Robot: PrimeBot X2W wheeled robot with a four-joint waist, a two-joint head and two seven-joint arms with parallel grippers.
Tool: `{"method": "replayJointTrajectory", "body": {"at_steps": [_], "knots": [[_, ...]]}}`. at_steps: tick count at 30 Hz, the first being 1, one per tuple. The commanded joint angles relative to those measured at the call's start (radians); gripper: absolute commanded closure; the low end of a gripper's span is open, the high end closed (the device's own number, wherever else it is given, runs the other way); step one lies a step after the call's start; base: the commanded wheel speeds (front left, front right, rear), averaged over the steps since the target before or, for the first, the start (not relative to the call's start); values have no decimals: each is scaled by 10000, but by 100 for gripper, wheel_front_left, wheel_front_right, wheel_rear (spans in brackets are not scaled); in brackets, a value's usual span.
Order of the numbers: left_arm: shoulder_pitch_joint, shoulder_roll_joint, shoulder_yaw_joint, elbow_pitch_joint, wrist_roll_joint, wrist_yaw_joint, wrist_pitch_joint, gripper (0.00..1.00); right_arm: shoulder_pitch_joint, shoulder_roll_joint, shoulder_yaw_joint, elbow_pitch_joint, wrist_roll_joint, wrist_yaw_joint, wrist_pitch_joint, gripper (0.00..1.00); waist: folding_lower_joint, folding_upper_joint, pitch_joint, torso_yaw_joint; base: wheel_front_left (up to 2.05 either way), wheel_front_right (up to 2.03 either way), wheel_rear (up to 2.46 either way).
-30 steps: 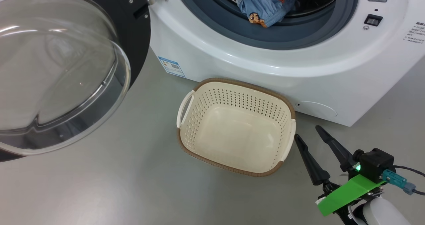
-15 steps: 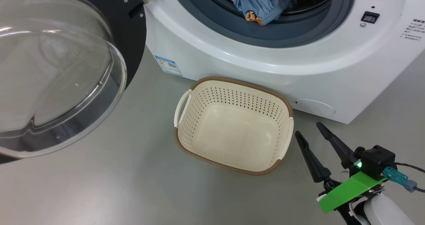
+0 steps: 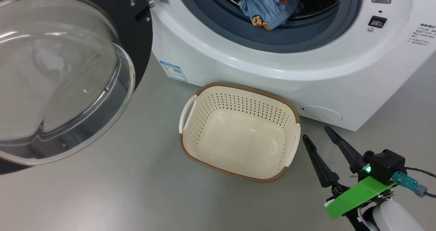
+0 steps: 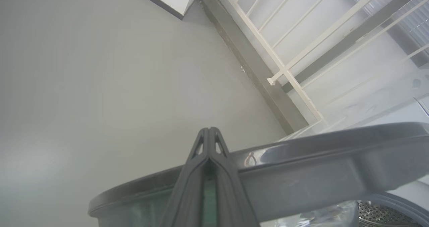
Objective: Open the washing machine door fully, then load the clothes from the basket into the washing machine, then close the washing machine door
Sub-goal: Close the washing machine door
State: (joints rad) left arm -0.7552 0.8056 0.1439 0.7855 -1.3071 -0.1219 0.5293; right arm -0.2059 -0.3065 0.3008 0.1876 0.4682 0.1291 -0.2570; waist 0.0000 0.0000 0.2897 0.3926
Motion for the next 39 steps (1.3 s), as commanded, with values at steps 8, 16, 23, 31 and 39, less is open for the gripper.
{"method": "replayJointTrajectory", "body": {"at_steps": [8,16,23,31,39], "knots": [[486,392,-145,-786,-510,-88,976,100,57,151,142,-221,-104,16,-48,0,0,0,-212,29,0,0,0],[766,475,-322,-1336,-825,-88,1674,100,137,251,95,-210,-105,16,-48,0,0,0,-418,56,0,0,0],[1003,594,-449,-1811,-1089,-88,2272,100,271,383,78,-188,-96,16,-48,0,0,0,-699,57,0,0,0],[1238,683,-547,-2390,-1467,-88,2900,100,407,433,-15,-205,-85,16,-48,0,0,0,-885,74,0,0,0],[1645,759,-647,-3271,-1922,-88,3557,100,568,513,-133,-206,-84,16,-48,0,0,0,-1145,53,0,0,0]]}}
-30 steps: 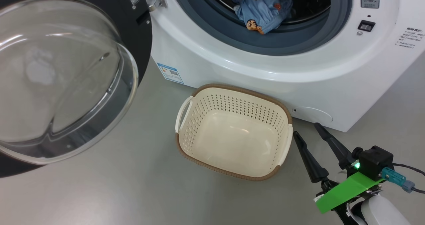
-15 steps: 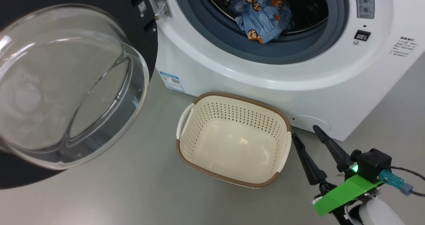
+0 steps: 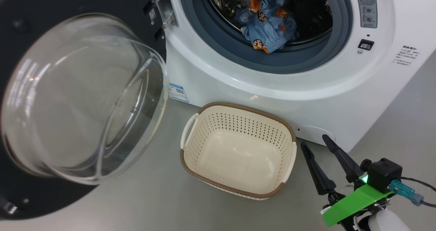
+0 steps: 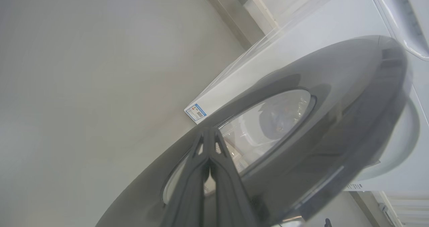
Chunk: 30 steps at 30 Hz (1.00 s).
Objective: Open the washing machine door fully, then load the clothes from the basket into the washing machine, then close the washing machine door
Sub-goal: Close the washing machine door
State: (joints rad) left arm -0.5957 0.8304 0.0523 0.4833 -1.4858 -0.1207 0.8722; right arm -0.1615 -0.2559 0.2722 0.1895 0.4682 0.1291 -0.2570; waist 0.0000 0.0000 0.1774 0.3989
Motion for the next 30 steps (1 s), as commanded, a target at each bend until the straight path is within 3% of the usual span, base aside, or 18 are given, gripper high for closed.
{"method": "replayJointTrajectory", "body": {"at_steps": [1,16,30], "knots": [[93,515,255,-357,-183,-100,201,100,136,16,142,-226,-84,16,-48,0,0,0,-45,-11,0,0,0],[746,490,12,-2880,-977,-100,1450,100,431,55,-216,-290,-108,16,-48,0,0,0,-377,-218,0,0,0],[1253,62,-343,-4683,-1122,-100,1846,100,763,116,-581,-337,-160,16,-48,0,0,0,-726,-987,0,0,0]]}}
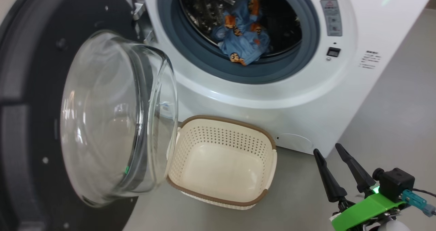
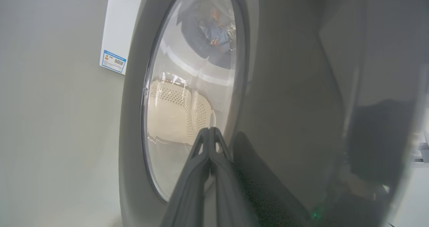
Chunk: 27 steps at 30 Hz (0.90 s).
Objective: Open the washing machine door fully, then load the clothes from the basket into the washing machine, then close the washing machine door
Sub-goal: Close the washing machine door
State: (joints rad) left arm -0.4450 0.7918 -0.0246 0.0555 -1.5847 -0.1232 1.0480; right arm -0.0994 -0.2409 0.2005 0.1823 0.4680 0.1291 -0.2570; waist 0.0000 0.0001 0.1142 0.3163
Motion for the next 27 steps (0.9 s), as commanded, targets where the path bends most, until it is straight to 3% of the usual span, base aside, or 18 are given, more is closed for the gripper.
{"method": "replayJointTrajectory", "body": {"at_steps": [1,13,27], "knots": [[-260,382,392,-536,-165,-75,116,100,167,-32,96,-267,-158,16,-48,0,0,-1,-115,-228,0,0,0],[-435,-281,18,-1483,-163,-75,226,100,373,59,-181,-323,-208,16,-48,0,0,-1,-286,-1069,0,0,0],[-847,-1187,-683,-1484,281,-75,-136,100,510,191,-305,-360,-233,16,-48,0,0,-1,-522,-2375,0,0,0]]}}
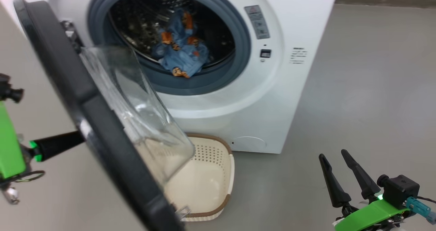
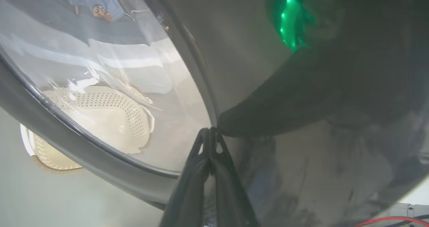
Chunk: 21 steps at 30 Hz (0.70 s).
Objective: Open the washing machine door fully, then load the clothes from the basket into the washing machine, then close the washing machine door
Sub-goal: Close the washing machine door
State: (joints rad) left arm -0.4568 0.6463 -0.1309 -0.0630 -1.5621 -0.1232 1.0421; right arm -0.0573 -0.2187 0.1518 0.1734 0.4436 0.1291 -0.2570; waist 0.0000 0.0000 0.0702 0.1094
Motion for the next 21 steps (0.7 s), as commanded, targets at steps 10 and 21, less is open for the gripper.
{"method": "replayJointTrajectory", "body": {"at_steps": [10,21], "knots": [[-1363,-358,-186,169,543,-75,-653,100,21,65,190,-293,23,16,-48,0,0,0,27,-1089,0,0,0],[-2199,-700,-603,1065,1043,-75,-1684,100,-115,183,166,-351,-9,16,-48,0,0,0,279,-1717,0,0,0]]}}
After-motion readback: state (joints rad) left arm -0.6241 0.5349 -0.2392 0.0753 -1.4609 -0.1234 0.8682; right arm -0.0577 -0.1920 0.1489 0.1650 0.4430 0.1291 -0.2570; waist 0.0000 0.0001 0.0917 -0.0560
